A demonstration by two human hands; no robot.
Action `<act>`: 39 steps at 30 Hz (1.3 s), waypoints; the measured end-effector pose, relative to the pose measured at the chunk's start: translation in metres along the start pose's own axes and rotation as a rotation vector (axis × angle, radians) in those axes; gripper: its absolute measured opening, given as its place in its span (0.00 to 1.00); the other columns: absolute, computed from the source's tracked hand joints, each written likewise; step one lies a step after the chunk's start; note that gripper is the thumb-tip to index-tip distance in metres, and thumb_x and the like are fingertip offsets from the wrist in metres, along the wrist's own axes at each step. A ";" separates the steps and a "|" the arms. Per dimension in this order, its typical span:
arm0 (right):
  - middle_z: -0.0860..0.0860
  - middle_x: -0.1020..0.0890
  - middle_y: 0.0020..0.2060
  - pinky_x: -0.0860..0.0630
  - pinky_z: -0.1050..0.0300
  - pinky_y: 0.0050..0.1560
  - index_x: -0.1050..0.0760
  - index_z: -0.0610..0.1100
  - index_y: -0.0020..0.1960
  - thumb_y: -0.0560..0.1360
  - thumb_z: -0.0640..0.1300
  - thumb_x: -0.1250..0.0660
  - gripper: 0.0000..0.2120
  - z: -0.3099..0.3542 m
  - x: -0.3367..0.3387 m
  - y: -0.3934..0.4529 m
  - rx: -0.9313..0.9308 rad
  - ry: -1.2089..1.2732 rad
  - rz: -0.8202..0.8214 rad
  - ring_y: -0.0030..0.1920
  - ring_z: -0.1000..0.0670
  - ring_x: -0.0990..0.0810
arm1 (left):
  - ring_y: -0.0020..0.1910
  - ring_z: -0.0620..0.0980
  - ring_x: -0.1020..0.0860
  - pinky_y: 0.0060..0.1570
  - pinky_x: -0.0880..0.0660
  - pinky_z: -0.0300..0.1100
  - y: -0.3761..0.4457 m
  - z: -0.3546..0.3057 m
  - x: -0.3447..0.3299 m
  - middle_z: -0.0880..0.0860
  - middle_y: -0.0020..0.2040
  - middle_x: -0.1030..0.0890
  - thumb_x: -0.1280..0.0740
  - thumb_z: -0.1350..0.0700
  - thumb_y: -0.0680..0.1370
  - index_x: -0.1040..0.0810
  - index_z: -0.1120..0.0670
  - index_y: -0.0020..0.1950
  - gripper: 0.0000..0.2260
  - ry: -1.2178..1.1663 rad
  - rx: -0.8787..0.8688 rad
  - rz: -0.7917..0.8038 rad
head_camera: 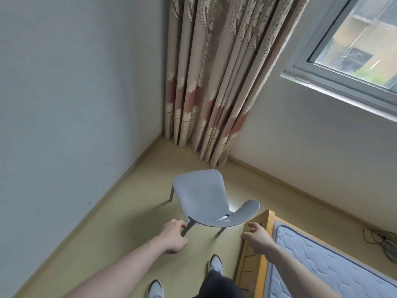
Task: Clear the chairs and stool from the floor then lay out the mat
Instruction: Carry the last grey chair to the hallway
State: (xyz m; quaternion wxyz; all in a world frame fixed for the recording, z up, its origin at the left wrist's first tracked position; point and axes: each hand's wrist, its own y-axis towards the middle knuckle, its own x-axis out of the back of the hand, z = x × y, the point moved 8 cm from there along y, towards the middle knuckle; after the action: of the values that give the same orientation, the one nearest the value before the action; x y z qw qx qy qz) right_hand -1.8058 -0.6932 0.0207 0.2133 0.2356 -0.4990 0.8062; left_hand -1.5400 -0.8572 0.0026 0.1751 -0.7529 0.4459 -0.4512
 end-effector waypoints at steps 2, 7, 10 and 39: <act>0.44 0.24 0.67 0.28 0.63 0.32 0.40 0.46 0.79 0.76 0.43 0.31 0.33 0.007 0.004 0.020 -0.027 -0.054 -0.009 0.38 0.54 0.26 | 0.71 0.53 0.31 0.69 0.32 0.45 0.008 0.003 0.000 0.51 0.71 0.30 0.32 0.51 0.74 0.29 0.49 0.71 0.25 -0.013 0.037 -0.012; 0.47 0.22 0.47 0.28 0.61 0.26 0.48 0.47 0.80 0.77 0.45 0.36 0.36 0.024 0.013 0.071 -0.050 -0.217 0.013 0.36 0.52 0.23 | 0.68 0.51 0.30 0.61 0.28 0.42 0.037 0.005 -0.005 0.51 0.72 0.31 0.34 0.51 0.76 0.30 0.50 0.72 0.24 -0.105 0.154 -0.049; 0.44 0.24 0.59 0.26 0.58 0.31 0.53 0.45 0.82 0.77 0.46 0.38 0.38 0.026 0.031 0.114 -0.075 -0.292 0.053 0.47 0.47 0.22 | 0.69 0.51 0.29 0.64 0.30 0.41 0.063 -0.006 -0.014 0.51 0.73 0.30 0.34 0.50 0.76 0.29 0.50 0.72 0.24 -0.215 0.258 -0.061; 0.37 0.13 0.41 0.17 0.55 0.34 0.22 0.32 0.57 0.75 0.30 0.36 0.12 0.080 0.072 0.237 -0.150 -0.039 0.459 0.34 0.43 0.13 | 0.46 0.55 0.16 0.31 0.19 0.42 0.107 -0.042 -0.068 0.59 0.50 0.16 0.35 0.64 0.80 0.25 0.60 0.55 0.05 -1.429 0.733 -0.503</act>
State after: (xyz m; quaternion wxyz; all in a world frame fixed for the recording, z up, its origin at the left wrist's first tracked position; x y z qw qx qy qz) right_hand -1.9869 -0.8554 -0.0720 0.0318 0.1148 -0.6019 0.7897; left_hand -1.6437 -0.8529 -0.0818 0.5430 -0.8299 -0.1280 -0.0080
